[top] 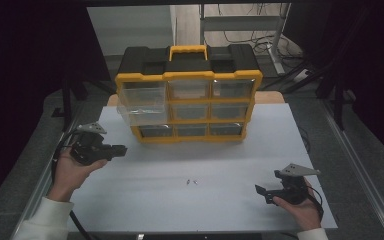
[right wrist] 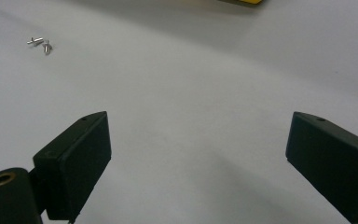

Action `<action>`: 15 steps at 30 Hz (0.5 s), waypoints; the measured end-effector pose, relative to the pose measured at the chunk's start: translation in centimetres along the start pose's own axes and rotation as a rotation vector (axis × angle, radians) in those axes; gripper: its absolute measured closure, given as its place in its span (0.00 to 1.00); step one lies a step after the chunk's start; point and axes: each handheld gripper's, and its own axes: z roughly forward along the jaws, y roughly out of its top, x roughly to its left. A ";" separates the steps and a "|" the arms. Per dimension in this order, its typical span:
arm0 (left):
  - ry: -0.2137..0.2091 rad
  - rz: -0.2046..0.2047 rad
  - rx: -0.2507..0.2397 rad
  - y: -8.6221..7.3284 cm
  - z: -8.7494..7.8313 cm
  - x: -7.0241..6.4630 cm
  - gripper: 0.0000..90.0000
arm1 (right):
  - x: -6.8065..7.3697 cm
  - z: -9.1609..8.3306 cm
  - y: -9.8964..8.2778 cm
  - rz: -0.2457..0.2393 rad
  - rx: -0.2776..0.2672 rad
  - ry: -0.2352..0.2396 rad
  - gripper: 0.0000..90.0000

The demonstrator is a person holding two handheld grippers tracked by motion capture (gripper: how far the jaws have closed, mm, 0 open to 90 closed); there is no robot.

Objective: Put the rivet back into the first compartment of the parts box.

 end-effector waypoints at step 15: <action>0.035 -0.009 -0.028 1.8 -3.2 1.2 0.92 | 0.0 0.0 0.1 -0.002 -0.002 0.001 0.08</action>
